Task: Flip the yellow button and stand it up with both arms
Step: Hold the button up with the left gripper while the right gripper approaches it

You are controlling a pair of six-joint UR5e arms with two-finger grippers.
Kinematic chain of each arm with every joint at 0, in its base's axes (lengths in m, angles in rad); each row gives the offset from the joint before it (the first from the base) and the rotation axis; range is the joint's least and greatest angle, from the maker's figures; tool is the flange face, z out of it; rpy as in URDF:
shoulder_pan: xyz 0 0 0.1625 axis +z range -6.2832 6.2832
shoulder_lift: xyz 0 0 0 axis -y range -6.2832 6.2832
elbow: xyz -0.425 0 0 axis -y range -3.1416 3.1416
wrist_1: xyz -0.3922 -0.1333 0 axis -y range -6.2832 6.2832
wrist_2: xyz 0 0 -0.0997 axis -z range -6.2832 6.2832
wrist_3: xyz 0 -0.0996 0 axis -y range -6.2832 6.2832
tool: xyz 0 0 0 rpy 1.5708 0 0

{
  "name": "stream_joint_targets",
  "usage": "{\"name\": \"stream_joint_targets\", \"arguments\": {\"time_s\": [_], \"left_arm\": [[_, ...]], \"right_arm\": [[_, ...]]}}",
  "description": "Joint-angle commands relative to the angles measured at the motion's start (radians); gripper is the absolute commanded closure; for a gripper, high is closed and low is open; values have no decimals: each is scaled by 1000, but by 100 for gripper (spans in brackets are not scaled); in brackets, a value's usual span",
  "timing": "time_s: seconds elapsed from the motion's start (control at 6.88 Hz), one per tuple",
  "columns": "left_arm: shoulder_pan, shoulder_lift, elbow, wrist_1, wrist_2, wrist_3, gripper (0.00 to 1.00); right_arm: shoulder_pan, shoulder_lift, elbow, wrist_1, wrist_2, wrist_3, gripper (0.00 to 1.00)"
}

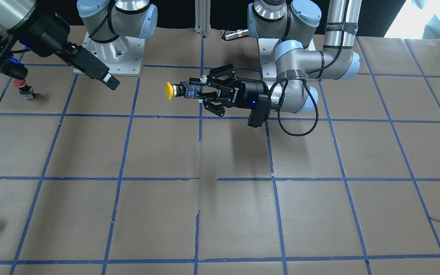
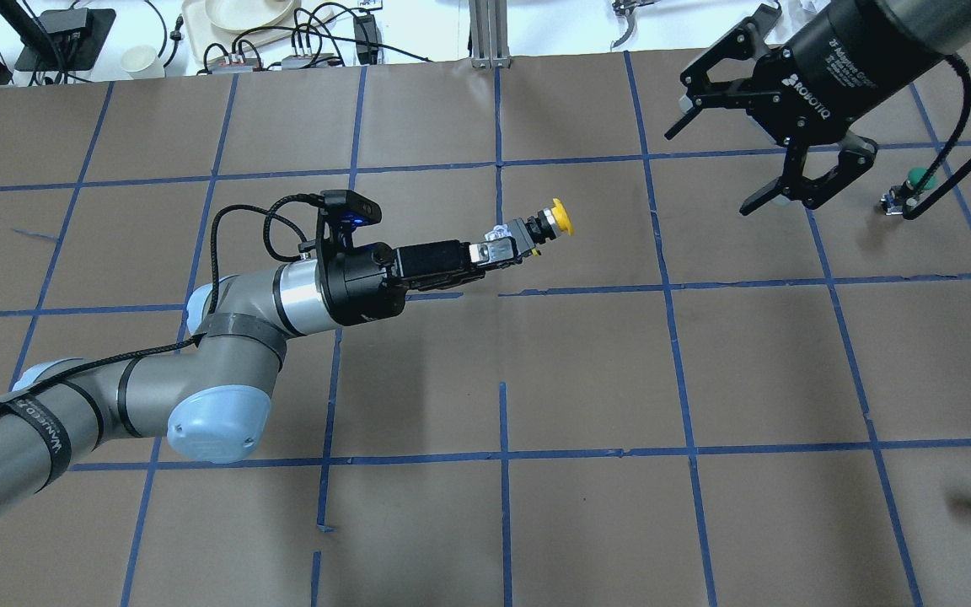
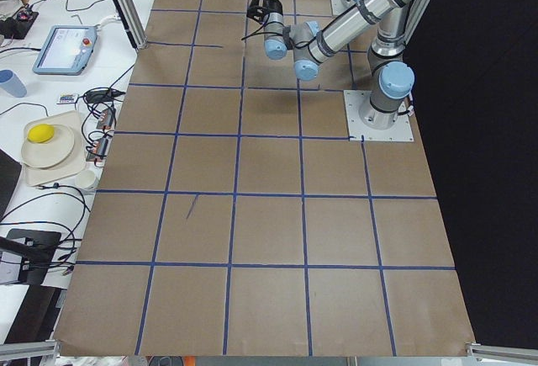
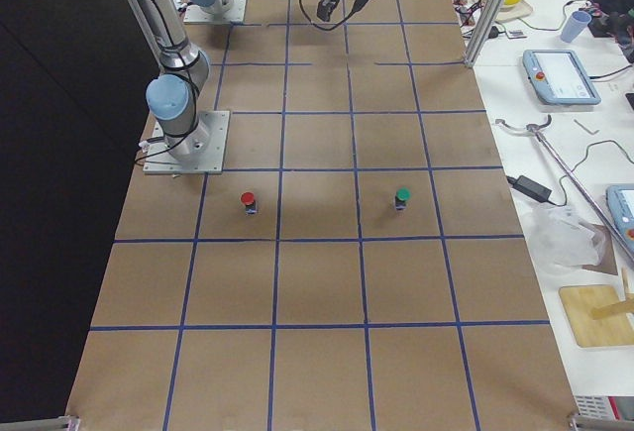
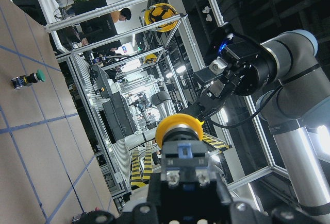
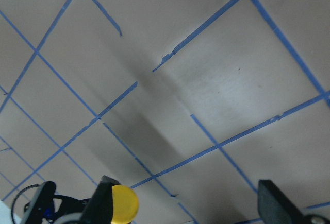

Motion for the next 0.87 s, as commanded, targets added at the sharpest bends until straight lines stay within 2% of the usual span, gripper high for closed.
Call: {"name": "stream_joint_targets", "arguments": {"time_s": [0.0, 0.29, 0.58, 0.73], "left_arm": [[-7, -8, 2, 1, -25, -3, 96], [-24, -7, 4, 1, -65, -3, 96], [-44, -7, 19, 0, -68, -4, 96], [-44, -7, 22, -3, -68, -4, 96]], "right_arm": [[5, 1, 46, -4, 143, 140, 0], [8, 0, 122, -9, 309, 180, 0], [13, 0, 160, -9, 348, 182, 0], [14, 0, 164, -7, 399, 183, 0]]}}
